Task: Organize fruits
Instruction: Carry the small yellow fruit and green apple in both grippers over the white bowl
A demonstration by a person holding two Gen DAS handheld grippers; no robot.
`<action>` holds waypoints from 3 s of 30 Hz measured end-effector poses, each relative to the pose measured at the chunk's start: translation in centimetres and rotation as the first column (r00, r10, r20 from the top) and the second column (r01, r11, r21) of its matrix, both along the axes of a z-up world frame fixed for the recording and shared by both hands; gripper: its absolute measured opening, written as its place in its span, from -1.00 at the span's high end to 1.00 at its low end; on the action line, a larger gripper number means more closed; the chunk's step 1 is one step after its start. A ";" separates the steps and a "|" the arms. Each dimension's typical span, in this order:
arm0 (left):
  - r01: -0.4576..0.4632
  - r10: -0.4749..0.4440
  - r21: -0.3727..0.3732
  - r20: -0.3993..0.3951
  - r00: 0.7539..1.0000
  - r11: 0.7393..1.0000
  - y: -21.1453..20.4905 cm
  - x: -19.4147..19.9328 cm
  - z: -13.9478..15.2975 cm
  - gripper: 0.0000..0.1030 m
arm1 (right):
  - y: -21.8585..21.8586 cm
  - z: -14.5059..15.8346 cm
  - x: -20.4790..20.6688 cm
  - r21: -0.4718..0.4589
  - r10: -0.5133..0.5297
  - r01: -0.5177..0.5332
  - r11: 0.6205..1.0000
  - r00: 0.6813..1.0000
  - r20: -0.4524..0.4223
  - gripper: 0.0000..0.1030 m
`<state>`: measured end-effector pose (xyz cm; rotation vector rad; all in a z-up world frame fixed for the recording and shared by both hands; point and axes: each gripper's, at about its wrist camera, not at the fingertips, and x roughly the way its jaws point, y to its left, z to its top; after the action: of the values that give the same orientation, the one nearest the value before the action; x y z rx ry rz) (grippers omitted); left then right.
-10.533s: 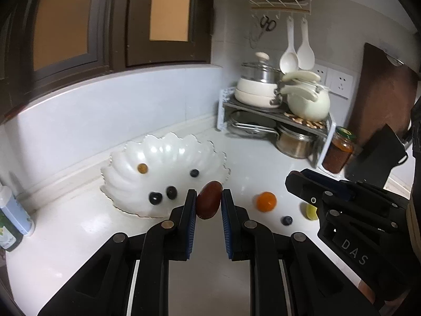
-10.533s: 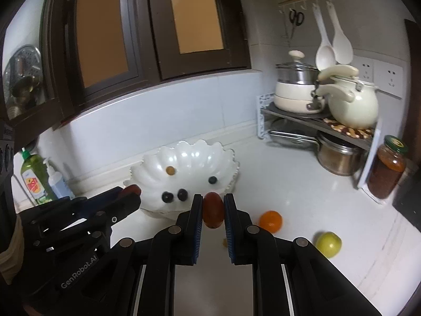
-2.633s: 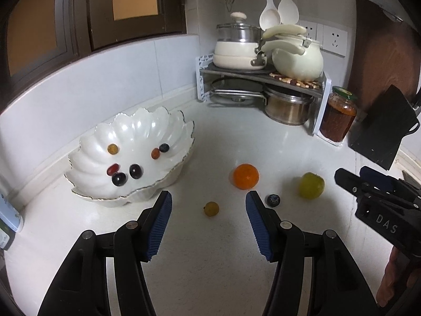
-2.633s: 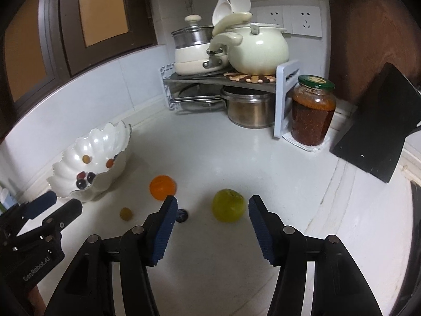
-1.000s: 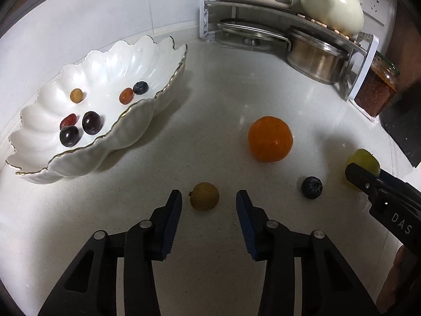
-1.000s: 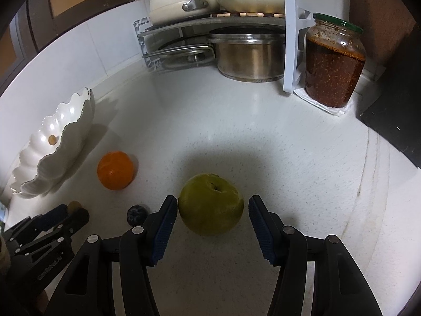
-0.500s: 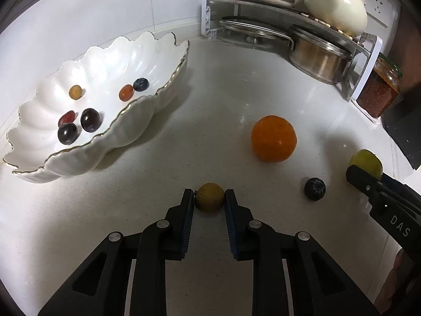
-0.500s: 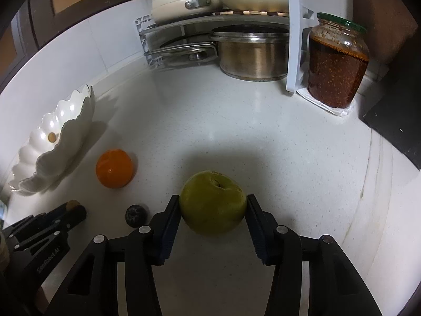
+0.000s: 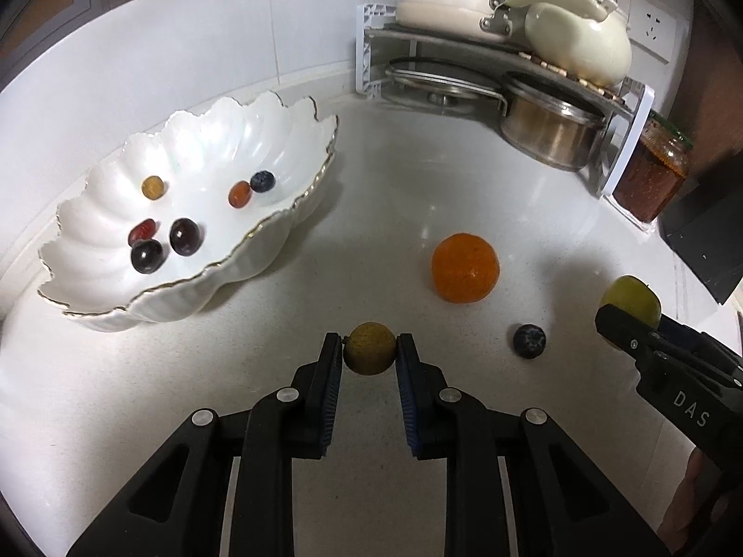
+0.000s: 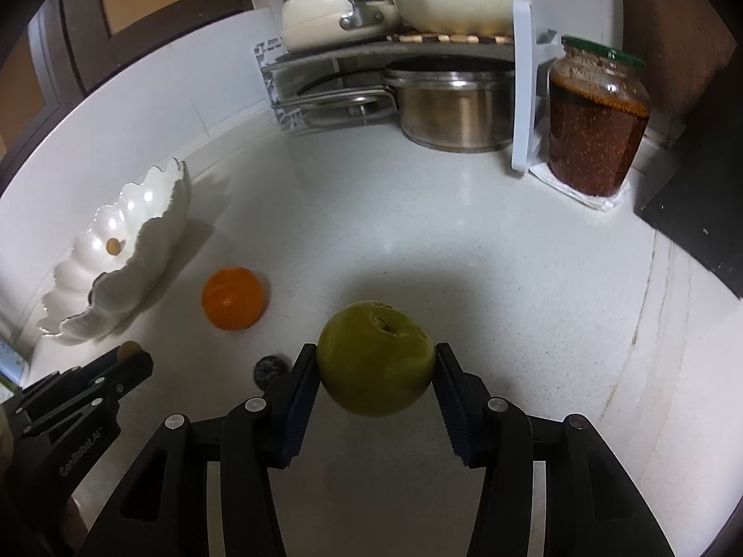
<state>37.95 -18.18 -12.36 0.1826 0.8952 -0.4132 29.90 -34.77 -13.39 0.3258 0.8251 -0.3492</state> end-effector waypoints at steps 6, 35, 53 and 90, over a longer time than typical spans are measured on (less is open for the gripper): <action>-0.002 0.002 -0.016 0.034 0.999 1.000 0.7 -1.0 1.5 0.53 | 0.9 1.4 -0.6 -0.011 0.022 -0.022 1.000 0.999 0.026 0.02; -0.066 0.083 -0.116 0.144 0.986 0.991 7.3 -4.8 8.1 0.53 | 8.4 7.7 -1.9 -0.078 0.218 -0.208 0.975 0.965 0.147 0.02; -0.126 0.150 -0.120 0.211 0.966 0.985 12.0 -4.7 10.7 0.54 | 14.4 9.9 0.8 -0.119 0.332 -0.313 0.942 0.921 0.206 0.02; -0.206 0.219 -0.080 0.242 0.945 0.975 15.3 1.4 12.6 0.54 | 17.7 11.2 9.4 -0.125 0.423 -0.406 0.905 0.891 0.166 0.02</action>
<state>39.32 -2.92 0.21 0.0848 0.6463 -0.2065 39.33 -17.06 -2.20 0.0912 0.6677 0.0488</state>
